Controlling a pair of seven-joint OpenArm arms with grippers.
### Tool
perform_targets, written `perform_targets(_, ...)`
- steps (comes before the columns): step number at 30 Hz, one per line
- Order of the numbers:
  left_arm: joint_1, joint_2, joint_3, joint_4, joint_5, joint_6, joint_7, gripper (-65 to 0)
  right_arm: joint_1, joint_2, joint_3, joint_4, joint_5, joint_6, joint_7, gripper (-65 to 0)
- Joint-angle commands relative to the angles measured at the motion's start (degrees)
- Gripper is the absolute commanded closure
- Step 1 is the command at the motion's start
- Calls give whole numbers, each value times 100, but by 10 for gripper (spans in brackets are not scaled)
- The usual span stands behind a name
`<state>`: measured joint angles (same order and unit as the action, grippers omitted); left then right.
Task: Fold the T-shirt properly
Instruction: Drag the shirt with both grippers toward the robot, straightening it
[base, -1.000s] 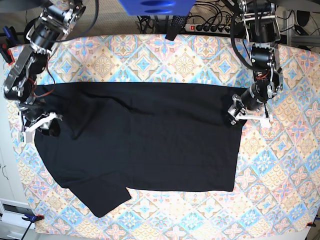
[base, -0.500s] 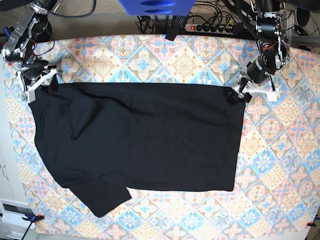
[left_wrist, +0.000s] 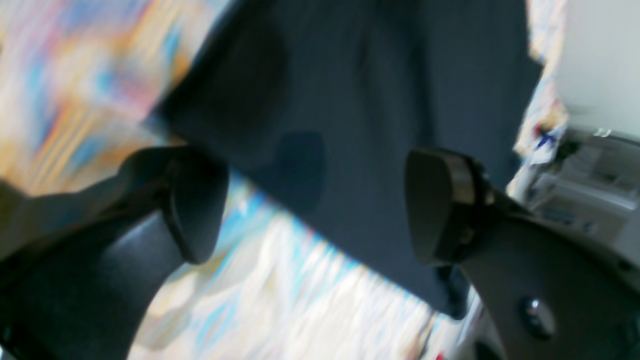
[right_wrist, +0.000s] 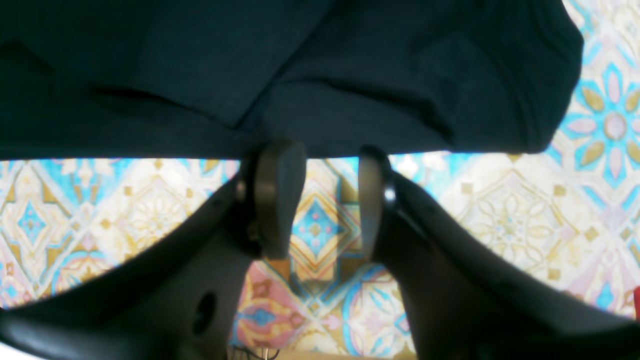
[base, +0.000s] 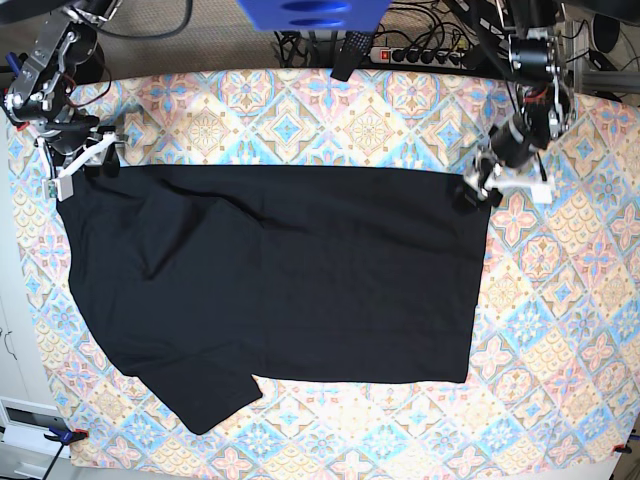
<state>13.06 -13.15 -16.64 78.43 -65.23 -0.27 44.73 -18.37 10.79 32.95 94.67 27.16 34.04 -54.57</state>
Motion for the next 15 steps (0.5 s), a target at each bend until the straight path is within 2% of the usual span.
perform_targets(1,-88,18,16,-111,31,41,76,-548,30,95,33,76,67,20,107,-210)
perform_targets(4,-405,27,25,-472,40,41,76,-530,30,95,33,-56,75,20,116,-210)
perform_targets(6,-554,44,34,-657,40,41,76,-477,48,95,33,-285,75,20,134,-210)
perform_targets(9,-713,123,34,-841,40,41,85,-329,48,86,200,-698,75,20,142,-213)
perform_targets(14,-721,150,34,-868,40,41,85,-41,48,77,578,-1384,75,20,142,-214)
perform_targets(15,-713,150,34,-868,40,41,85,-14,57,77,595,-1489,75,20,151,-214)
